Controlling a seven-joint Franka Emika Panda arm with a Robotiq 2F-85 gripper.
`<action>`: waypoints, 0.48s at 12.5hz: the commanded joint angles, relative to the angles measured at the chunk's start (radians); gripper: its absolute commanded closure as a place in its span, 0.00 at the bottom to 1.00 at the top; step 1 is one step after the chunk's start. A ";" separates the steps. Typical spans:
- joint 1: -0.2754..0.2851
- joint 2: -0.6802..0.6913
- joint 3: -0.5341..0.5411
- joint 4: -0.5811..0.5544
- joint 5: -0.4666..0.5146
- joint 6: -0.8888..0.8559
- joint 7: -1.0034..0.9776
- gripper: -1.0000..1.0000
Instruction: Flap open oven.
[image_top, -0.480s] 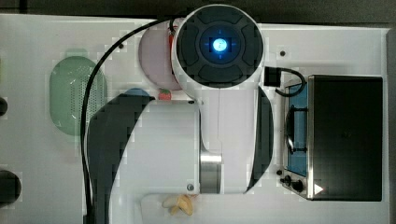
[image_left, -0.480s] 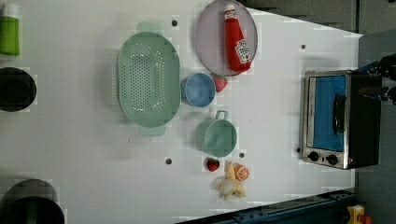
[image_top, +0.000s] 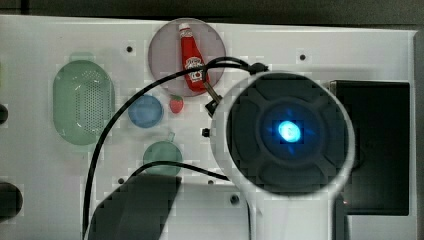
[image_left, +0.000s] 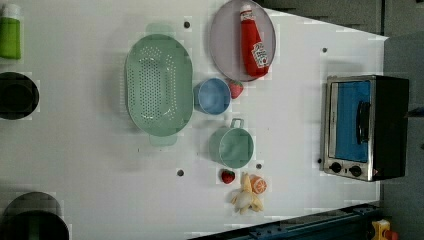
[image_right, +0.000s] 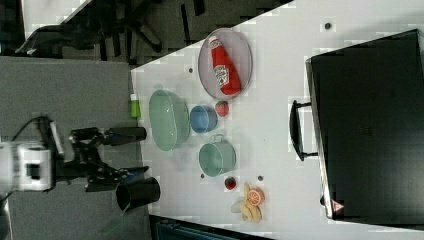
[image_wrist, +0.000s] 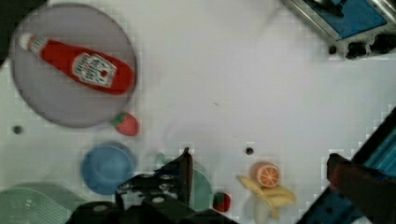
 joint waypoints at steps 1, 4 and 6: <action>-0.002 -0.001 -0.002 0.006 -0.003 0.002 0.038 0.18; -0.003 -0.001 -0.003 0.005 -0.003 0.001 0.038 0.55; -0.003 -0.001 -0.005 0.002 -0.003 -0.001 0.038 0.78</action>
